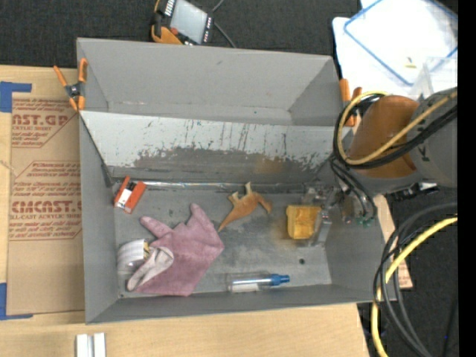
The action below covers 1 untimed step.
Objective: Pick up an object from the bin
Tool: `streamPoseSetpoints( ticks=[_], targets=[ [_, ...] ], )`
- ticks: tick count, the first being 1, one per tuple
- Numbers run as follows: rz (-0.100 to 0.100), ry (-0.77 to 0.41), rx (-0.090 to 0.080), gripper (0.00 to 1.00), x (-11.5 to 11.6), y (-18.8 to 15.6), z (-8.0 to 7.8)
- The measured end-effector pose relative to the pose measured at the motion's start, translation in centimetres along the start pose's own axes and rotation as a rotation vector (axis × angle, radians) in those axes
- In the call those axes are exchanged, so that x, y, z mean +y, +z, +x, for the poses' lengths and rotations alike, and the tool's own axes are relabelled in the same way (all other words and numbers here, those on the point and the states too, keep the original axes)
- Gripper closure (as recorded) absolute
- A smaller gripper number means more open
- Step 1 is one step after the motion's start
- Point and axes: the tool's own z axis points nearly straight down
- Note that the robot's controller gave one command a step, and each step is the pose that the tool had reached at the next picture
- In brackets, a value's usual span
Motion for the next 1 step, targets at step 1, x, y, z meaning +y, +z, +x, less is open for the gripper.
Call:
streamPoseSetpoints(
  ticks=[1],
  targets=[
    [0.001,0.0,-0.006,1.0,0.0,-2.1,-0.19]
  ],
)
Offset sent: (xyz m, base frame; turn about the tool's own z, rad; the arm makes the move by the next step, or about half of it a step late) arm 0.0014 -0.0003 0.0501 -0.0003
